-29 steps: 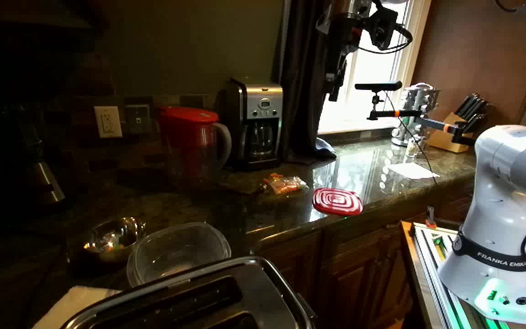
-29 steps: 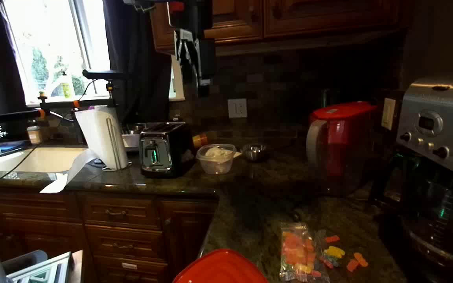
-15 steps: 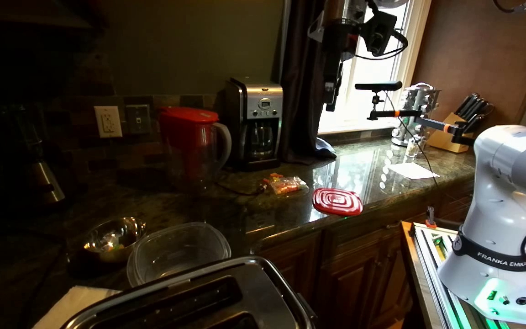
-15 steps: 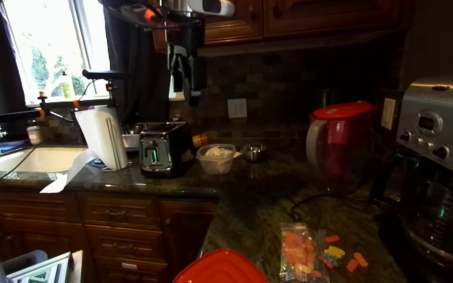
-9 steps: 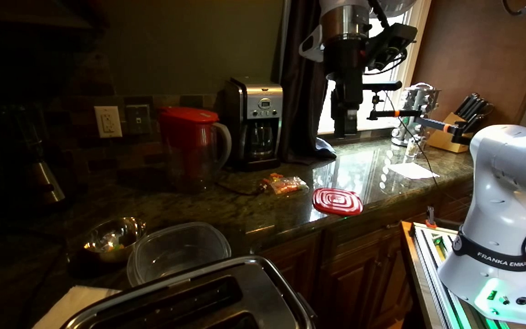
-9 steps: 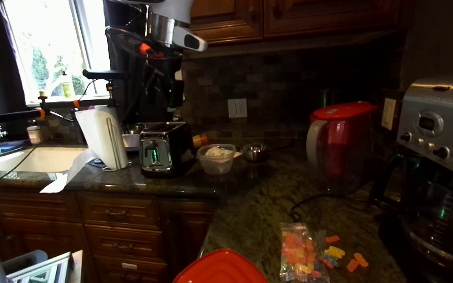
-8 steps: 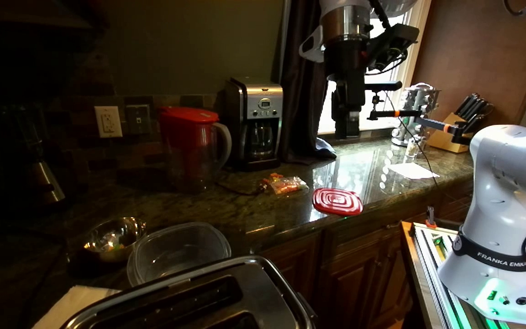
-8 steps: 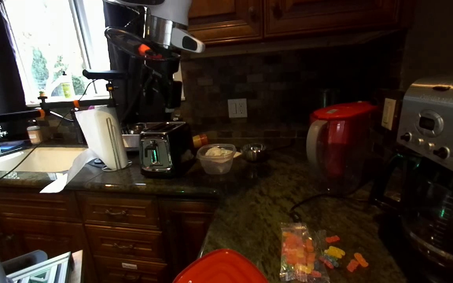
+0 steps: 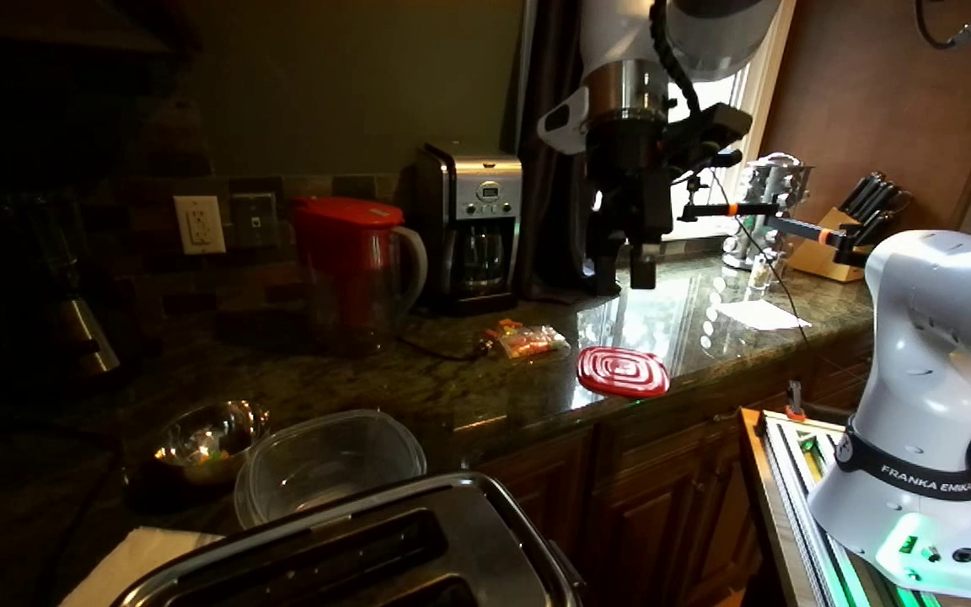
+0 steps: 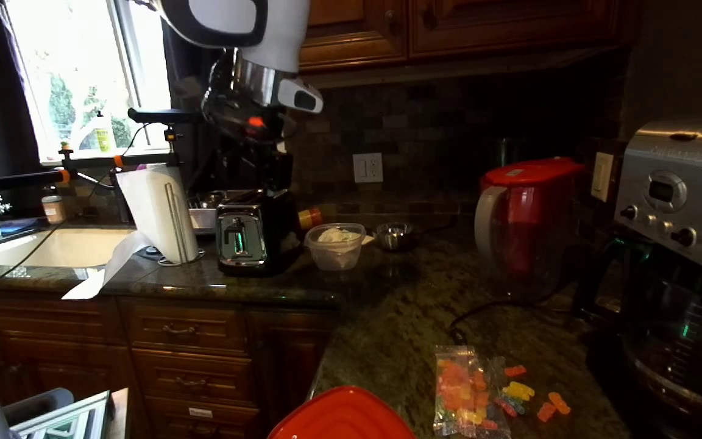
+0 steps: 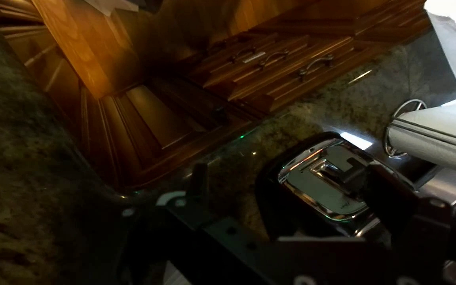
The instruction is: Push the lever on the toaster downwards.
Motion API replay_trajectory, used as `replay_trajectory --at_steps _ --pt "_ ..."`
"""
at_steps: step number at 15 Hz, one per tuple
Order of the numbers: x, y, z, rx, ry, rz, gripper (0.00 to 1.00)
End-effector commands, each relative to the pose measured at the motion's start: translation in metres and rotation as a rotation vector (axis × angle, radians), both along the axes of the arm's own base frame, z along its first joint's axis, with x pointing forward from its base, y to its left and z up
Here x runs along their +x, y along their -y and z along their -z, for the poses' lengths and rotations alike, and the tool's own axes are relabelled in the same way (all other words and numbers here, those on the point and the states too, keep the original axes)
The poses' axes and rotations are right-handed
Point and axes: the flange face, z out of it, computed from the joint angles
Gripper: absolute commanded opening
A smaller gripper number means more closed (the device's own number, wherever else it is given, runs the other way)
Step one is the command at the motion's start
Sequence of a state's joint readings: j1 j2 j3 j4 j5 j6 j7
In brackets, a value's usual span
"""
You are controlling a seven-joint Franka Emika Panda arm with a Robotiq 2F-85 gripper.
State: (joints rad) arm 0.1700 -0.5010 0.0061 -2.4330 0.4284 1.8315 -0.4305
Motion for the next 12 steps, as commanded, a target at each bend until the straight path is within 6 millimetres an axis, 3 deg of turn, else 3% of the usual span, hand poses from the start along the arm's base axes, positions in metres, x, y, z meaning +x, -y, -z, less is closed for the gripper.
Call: replay_trajectory --at_steps 1,4,5,6,9,12 --pt "-0.012 0.001 0.072 0.151 0.057 -0.064 1.00" --pt "-0.027 -0.024 0.123 0.268 0.039 -0.165 1.00" --pt "-0.033 -0.031 0.131 0.290 0.010 -0.224 1.00" --pt "-0.025 -0.019 0.115 0.237 0.026 -0.156 1.00" --pt "-0.031 -0.029 0.132 0.261 0.006 -0.212 1.00" --pt "-0.023 -0.017 0.156 0.325 -0.150 -0.082 1.00"
